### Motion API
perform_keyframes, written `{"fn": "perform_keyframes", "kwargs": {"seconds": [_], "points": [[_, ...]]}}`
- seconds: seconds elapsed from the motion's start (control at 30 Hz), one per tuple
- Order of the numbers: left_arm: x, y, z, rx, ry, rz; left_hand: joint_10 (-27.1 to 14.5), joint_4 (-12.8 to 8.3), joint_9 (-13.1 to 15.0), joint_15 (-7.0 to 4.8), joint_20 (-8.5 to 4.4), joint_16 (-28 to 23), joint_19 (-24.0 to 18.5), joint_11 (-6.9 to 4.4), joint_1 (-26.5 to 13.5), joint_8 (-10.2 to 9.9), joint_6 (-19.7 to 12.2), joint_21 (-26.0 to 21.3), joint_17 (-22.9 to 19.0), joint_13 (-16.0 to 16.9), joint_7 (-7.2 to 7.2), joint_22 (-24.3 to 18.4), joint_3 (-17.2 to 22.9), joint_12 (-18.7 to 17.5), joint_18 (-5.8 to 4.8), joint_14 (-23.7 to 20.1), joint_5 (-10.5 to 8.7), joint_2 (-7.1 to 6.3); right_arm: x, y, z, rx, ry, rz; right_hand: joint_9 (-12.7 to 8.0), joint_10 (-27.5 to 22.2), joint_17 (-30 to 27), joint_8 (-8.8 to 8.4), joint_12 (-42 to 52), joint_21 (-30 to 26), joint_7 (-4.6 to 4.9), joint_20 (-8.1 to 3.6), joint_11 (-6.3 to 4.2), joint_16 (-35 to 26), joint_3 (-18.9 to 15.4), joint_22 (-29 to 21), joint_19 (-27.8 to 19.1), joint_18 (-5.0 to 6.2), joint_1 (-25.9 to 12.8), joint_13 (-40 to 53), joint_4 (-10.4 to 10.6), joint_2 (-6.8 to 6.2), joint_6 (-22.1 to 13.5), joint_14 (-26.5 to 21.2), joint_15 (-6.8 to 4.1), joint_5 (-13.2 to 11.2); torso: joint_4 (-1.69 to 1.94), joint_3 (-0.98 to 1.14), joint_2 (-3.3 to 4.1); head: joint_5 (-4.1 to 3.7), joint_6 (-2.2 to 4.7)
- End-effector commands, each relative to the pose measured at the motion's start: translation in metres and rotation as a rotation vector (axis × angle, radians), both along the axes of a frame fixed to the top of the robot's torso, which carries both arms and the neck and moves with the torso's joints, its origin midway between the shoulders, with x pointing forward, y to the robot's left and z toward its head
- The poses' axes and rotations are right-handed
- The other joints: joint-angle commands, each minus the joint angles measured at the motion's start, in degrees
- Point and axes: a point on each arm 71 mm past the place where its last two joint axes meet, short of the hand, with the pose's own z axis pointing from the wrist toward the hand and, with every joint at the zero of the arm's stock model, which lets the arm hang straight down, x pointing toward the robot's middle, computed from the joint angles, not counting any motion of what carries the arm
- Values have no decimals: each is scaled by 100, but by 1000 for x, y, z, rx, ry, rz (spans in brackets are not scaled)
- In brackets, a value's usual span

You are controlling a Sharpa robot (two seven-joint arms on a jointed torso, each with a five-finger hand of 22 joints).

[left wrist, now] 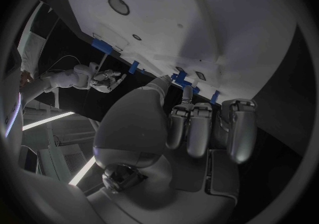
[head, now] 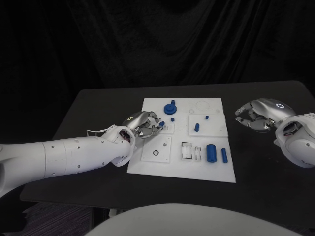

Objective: Assemble the parts on the task board

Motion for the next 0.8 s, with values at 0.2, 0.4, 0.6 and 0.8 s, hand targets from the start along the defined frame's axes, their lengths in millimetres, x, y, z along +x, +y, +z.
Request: {"fn": "perform_keyframes", "kwargs": {"seconds": [0.2,0.4,0.6,0.8], "points": [[2,-2,-1,0,-9,24,585,-41,-10,-38,-53,15,307,-38,40,33,3,24,1509,1509,-8,1309,0,19,-24,605,6,22,-1,0,-1,-8,10,-11,9,13,-14,27,0,-30,17,14,25,-28,21,671,37,-52,8,516,-13,-29,43,288,10,25,-5,-3,4,17,1],[4,-5,-3,3,-5,20,585,-76,-23,-38,-55,15,303,-36,76,49,-17,14,1509,1509,-6,1306,10,19,-22,605,11,41,0,1,-2,-11,15,-10,9,13,-14,27,0,-30,17,14,25,-28,21,671,37,-52,8,516,-13,-29,43,288,10,25,5,0,1,19,1],[4,-7,-5,8,7,14,585,-117,-37,-43,-58,15,307,-45,117,106,49,15,1509,1509,-17,1307,30,19,-23,605,57,77,0,1,-2,-14,20,-11,9,-2,-31,27,-16,-80,19,15,28,-52,23,660,28,-44,10,495,-17,-33,45,283,13,30,5,1,1,9,1],[3,-8,-8,10,16,1,585,-155,-75,-53,-66,15,305,-58,147,133,100,8,1509,1509,-29,1306,56,19,-22,605,174,104,0,1,-3,-18,25,-13,9,-6,-34,27,-20,-93,20,15,29,-58,24,657,26,-42,11,491,-18,-34,44,281,13,32,5,1,1,7,1]]}}
